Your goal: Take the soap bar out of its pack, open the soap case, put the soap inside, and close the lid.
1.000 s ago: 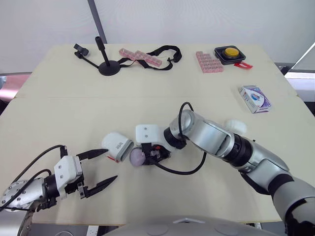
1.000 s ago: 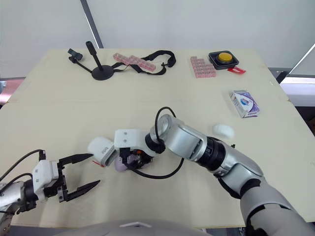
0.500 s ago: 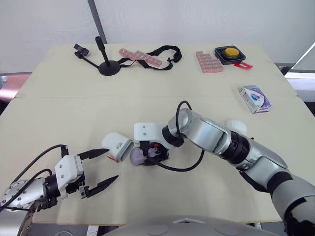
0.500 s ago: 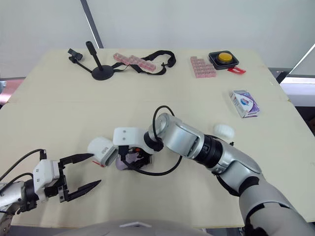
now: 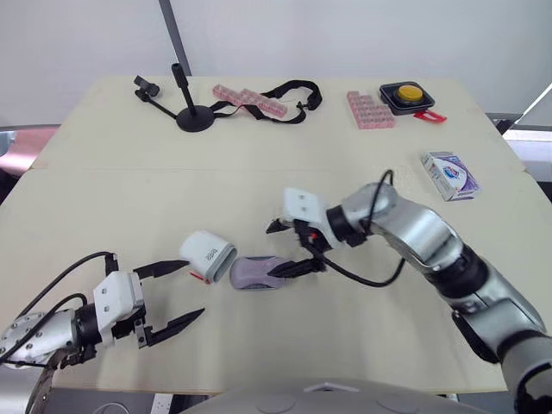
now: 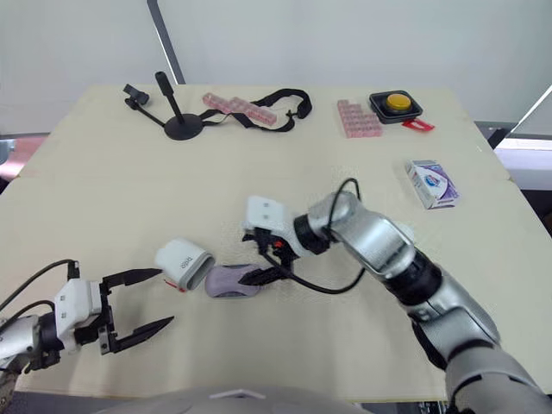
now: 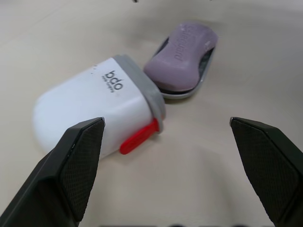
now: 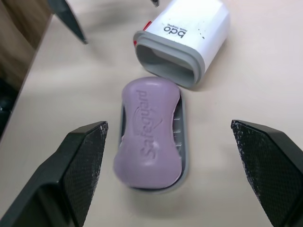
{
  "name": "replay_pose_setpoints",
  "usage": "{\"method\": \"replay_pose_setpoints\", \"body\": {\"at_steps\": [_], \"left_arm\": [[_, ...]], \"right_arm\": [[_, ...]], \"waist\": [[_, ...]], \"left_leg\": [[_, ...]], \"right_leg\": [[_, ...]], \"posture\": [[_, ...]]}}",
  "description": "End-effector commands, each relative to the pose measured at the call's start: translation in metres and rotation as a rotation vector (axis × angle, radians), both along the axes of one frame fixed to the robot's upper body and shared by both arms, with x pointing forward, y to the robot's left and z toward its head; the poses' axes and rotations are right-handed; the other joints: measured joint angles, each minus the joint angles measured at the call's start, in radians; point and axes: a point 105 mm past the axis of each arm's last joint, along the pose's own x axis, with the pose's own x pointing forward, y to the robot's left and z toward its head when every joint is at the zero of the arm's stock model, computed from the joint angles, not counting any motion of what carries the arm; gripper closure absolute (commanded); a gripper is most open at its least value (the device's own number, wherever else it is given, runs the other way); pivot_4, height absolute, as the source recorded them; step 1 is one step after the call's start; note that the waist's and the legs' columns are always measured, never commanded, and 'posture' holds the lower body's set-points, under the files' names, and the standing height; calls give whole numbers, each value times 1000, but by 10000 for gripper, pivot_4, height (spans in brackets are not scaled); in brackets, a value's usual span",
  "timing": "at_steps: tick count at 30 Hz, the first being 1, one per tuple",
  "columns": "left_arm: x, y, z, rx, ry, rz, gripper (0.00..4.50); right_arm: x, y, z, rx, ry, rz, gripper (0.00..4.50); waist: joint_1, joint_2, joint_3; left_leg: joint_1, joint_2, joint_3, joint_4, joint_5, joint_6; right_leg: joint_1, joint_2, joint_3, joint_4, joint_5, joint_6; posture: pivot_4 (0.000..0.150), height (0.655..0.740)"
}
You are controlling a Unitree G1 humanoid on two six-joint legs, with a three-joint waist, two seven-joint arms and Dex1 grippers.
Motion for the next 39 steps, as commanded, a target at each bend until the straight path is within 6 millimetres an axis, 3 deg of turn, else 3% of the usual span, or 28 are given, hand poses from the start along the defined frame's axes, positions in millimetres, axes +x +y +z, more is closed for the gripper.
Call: {"method": "replay_pose_setpoints", "body": {"at_steps": [1, 4, 10, 18, 22, 27, 39], "left_arm": [[3, 5, 8, 13, -40, -1, 0], [4, 6, 8, 15, -48, 5, 0], [6, 6, 9, 16, -64, 11, 0], [27, 24, 21, 155, -124, -59, 0], [38, 23, 28, 183, -136, -115, 0], [57, 9, 41, 242, -150, -262, 0], [71, 3, 38, 344, -72, -485, 0]], "right_arm": [[-8, -19, 16, 232, -83, 87, 544], [-12, -44, 12, 440, -132, 76, 544], [-12, -66, -6, 563, -146, 17, 544], [-12, -76, -16, 567, -180, -1, 544], [-14, -80, -18, 565, -182, -3, 544], [-26, -92, -34, 532, -152, -25, 544], [-38, -117, -46, 489, -135, -111, 544]], "waist": [[-2, -1, 0], [-2, -3, -2], [-17, -3, -2], [-13, -3, -2], [-14, -4, -2], [-7, -4, -2], [-9, -4, -2]], "left_leg": [[0, 0, 0, 0, 0, 0], [-1, 0, 0, -1, 0, 0], [-1, 0, -1, 1, 0, 1], [-1, -1, -2, 1, 1, 4], [-2, -1, -3, 2, 1, 4], [-3, -1, -4, 2, 1, 4], [-3, -2, -3, 2, 1, 4]], "right_leg": [[0, 0, 0, -1, 0, 0], [0, -1, 1, -4, 0, 0], [0, -1, 0, -5, 0, -1], [1, -1, -1, -4, 0, -1], [1, -2, -2, -4, 0, -1], [1, -2, -3, -1, 0, -1], [1, -2, -3, -3, 0, -1]], "posture": [[1500, 7143], [1500, 7143], [1500, 7143], [1500, 7143], [1500, 7143], [1500, 7143], [1500, 7143]]}}
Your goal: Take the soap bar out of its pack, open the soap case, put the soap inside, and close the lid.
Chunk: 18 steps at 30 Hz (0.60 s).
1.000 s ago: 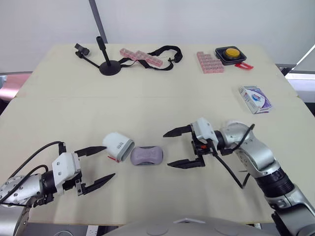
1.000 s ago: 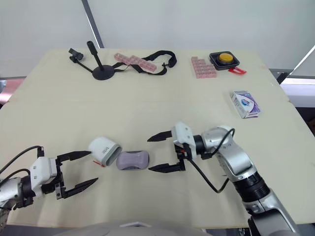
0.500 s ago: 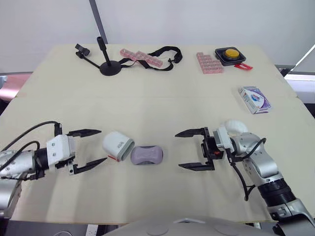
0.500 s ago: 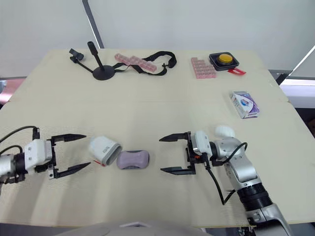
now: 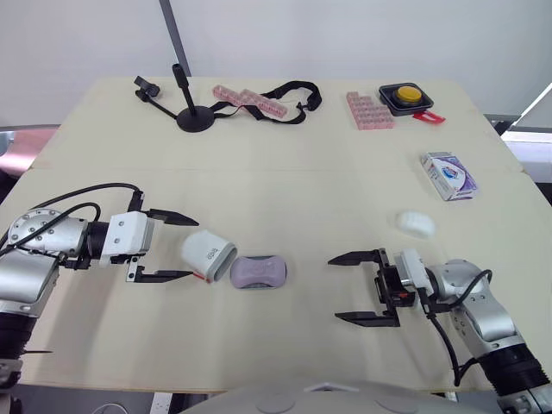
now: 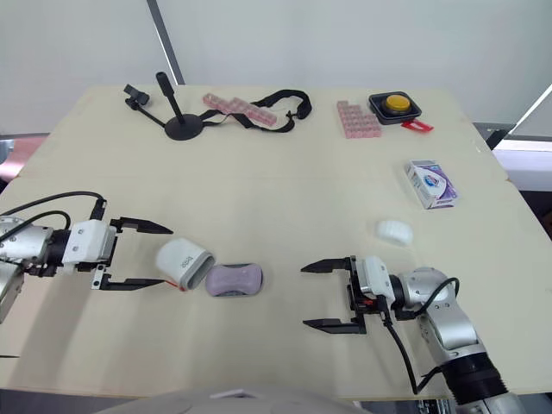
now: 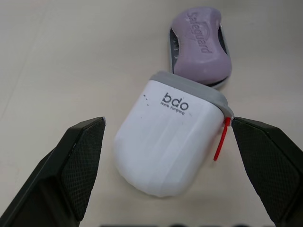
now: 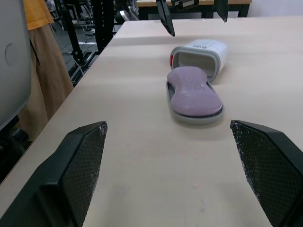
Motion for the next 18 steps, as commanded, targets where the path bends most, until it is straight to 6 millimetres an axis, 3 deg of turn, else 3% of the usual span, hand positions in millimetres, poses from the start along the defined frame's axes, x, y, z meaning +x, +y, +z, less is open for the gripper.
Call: {"method": "replay_pose_setpoints", "body": {"at_steps": [1, 18], "left_arm": [[3, 2, 0, 42, 13, -53, 0], [13, -15, -18, 85, 141, -172, 0]], "right_arm": [[0, -8, 9, 9, -43, -30, 544], [-2, -13, 4, -25, -30, -91, 544]], "waist": [[-2, 0, 0], [2, 0, 0]], "left_leg": [[0, 0, 0, 0, 0, 0], [-1, 0, -1, 0, 0, 0]], "right_leg": [[0, 0, 0, 0, 0, 0], [1, 0, 0, 2, 0, 0]], "posture": [[1500, 7143], [1500, 7143]]}}
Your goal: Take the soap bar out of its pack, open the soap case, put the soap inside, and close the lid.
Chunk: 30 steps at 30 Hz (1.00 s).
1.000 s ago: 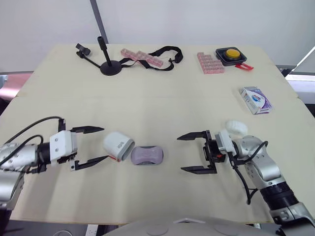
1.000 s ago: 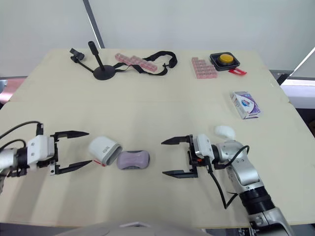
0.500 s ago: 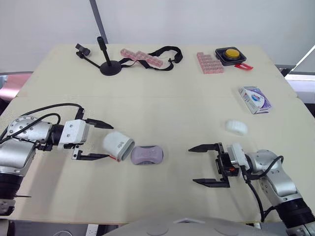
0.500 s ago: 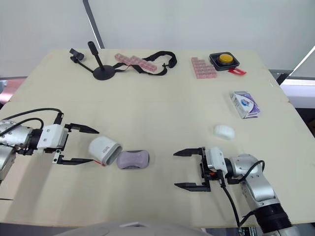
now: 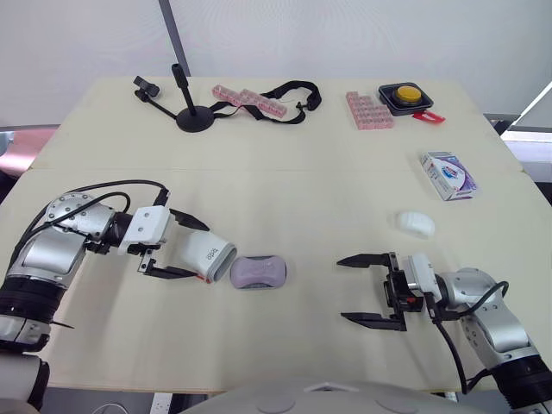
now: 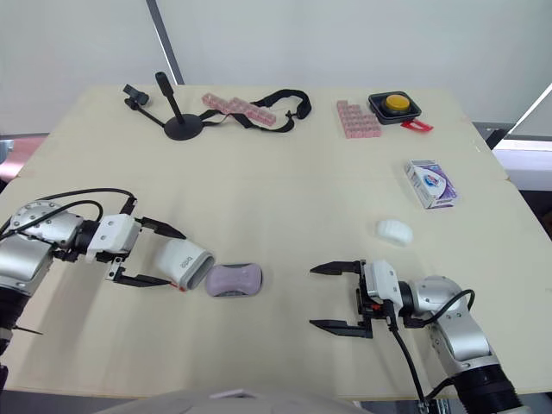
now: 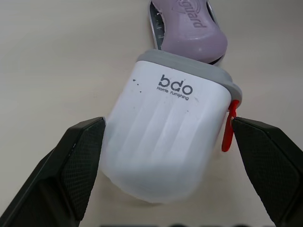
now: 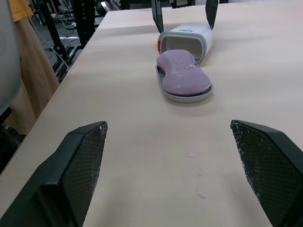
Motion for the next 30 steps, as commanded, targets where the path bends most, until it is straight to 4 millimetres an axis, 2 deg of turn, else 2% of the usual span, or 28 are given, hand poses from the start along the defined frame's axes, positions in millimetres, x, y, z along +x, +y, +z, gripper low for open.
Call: {"method": "replay_pose_setpoints", "body": {"at_steps": [1, 17, 30], "left_arm": [[-5, -1, 1, 20, 28, -53, 0], [-14, 14, -7, 105, 49, -43, 0], [-16, 5, -15, 71, -26, -8, 0]], "right_arm": [[0, -4, 7, -2, -39, -11, 544], [-2, -7, 2, -26, -16, -12, 544], [2, -10, 4, -21, -22, -10, 544]], "waist": [[0, 0, 0], [-1, 0, 0], [-1, 0, 0]], "left_leg": [[0, 0, 0, 0, 0, 0], [0, 0, 0, 0, 0, 0], [0, 0, -1, 0, 0, 0]], "right_leg": [[0, 0, 0, 0, 0, 0], [0, 0, -1, -1, 0, 0], [1, 0, -1, -2, 0, 0]], "posture": [[1500, 7143], [1500, 7143], [1500, 7143]]}}
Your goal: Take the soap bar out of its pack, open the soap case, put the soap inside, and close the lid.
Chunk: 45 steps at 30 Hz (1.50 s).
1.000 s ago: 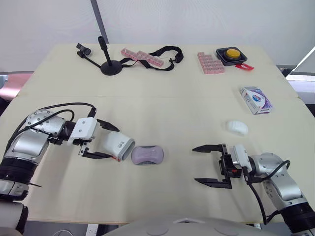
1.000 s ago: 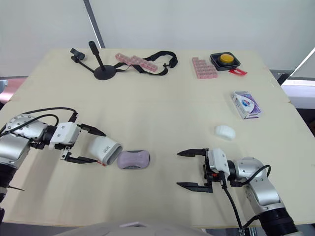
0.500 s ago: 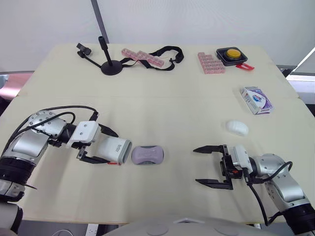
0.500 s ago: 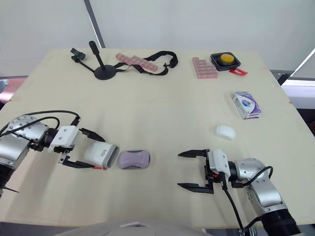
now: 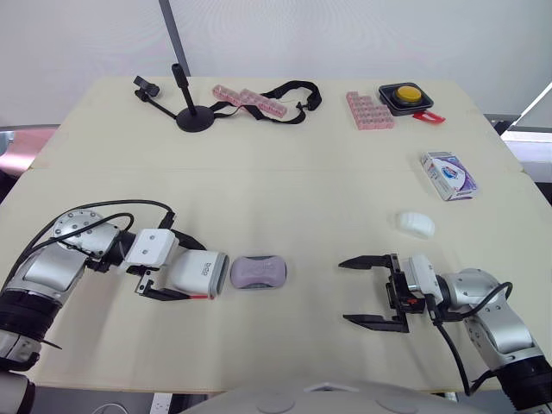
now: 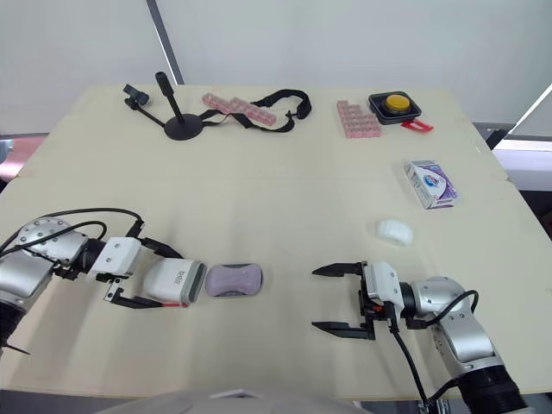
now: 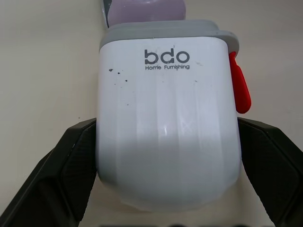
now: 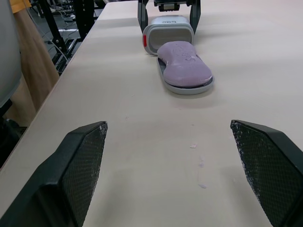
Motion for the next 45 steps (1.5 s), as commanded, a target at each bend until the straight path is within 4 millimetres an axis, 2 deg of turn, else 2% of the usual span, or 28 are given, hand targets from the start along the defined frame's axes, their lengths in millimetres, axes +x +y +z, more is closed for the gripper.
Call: {"method": "replay_pose_setpoints", "body": {"at_steps": [1, 9, 18, 22, 30, 35, 38, 40, 43, 45], "left_arm": [[5, 0, 10, -12, -80, 4, 0], [6, 2, 11, -11, -95, 7, 0], [6, 3, 10, -12, -90, 15, 0], [6, 4, 9, -8, -89, 16, 10221], [9, 6, 11, -3, -120, 26, 10307], [11, 4, 15, -23, -140, 37, 10307], [11, 2, 17, -43, -138, 44, 10307], [10, 2, 17, -45, -136, 48, 10307], [7, 3, 17, -50, -132, 57, 10307], [6, 1, 17, -57, -128, 63, 10307]], "right_arm": [[5, -6, 9, 19, -36, -18, 544], [8, -6, 13, 50, -40, -35, 544], [9, -14, 8, 39, -43, -60, 544], [8, -13, 7, 38, -44, -63, 0], [10, -4, 10, -16, -69, -14, 0], [23, 33, 34, -19, -39, 18, 0], [30, 51, 40, -56, -12, 32, 0], [30, 63, 41, -93, 2, 55, 0], [28, 94, 48, -138, 8, 100, 0], [25, 107, 51, -153, 14, 118, 0]], "waist": [[0, 0, 0], [-1, 0, 0], [-2, 0, 0], [-2, 0, 0], [-3, 0, 0], [-5, 0, 0], [-1, 0, 0], [6, 0, 0], [3, 0, 0], [3, 0, 0]], "left_leg": [[0, 0, 0, 0, 0, 0], [0, 0, 0, 0, 0, 0], [0, 0, 0, 0, 0, 0], [0, 0, 0, 0, 0, 0], [0, 0, 0, 0, 0, 0], [2, 0, 0, 0, 0, 0], [3, 0, 0, 0, 0, 0], [2, 0, 0, 0, 0, 0], [2, 0, 0, 0, 0, 0], [2, 1, 0, -1, 1, -1]], "right_leg": [[0, 0, 0, 0, 0, 0], [0, 0, 0, 0, 0, 0], [0, 0, 0, 0, 0, 0], [0, 0, 0, 0, 0, 0], [0, 0, 0, 0, 0, 0], [0, 1, 0, -2, 0, 0], [1, 1, -1, 0, 0, 0], [1, 1, -1, 2, 0, 0], [0, 1, -1, 2, 0, 0], [-1, 2, -1, 3, 0, 0]], "posture": [[1500, 7143], [1500, 7143], [1500, 7143], [1500, 7143], [1500, 7143], [1500, 7143], [1500, 7143], [1500, 7143], [1500, 7143], [1500, 7143]]}}
